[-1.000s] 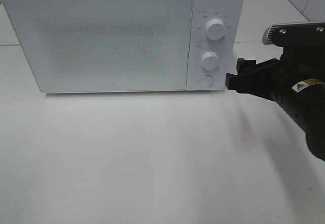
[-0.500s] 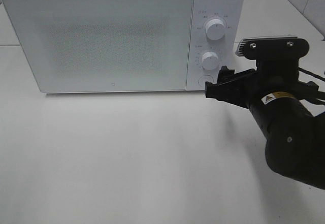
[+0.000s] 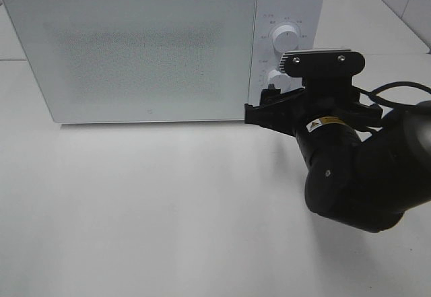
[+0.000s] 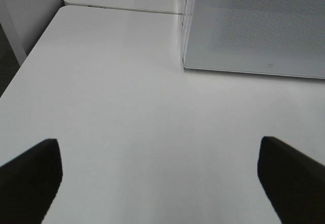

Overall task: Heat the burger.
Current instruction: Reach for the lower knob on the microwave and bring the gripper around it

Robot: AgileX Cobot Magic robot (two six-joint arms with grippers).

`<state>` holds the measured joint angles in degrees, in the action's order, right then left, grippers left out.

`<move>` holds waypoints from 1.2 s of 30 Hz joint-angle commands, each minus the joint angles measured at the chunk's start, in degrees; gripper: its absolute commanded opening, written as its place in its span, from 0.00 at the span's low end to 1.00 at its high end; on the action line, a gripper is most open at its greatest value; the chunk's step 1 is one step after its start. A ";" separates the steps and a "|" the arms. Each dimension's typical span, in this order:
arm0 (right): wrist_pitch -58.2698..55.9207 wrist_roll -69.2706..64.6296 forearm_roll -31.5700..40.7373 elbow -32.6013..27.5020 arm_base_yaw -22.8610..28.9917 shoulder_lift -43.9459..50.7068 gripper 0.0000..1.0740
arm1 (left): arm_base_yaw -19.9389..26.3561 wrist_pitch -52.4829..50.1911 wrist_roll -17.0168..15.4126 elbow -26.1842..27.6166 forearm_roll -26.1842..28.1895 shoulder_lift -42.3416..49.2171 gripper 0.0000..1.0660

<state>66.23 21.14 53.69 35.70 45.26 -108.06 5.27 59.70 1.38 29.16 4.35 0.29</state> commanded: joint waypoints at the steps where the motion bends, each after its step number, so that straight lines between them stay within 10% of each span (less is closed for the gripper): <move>1: 0.69 -0.63 -1.15 2.46 0.00 -0.97 0.69 | 0.06 -0.40 -0.11 -0.23 0.29 1.20 0.94; 36: -2.35 -4.93 -8.71 12.26 -6.02 -10.83 0.69 | 0.06 -0.40 -0.11 -0.23 0.29 1.20 0.94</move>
<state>63.71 16.56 45.72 47.38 39.48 -118.77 5.27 59.70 1.38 29.16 4.35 0.29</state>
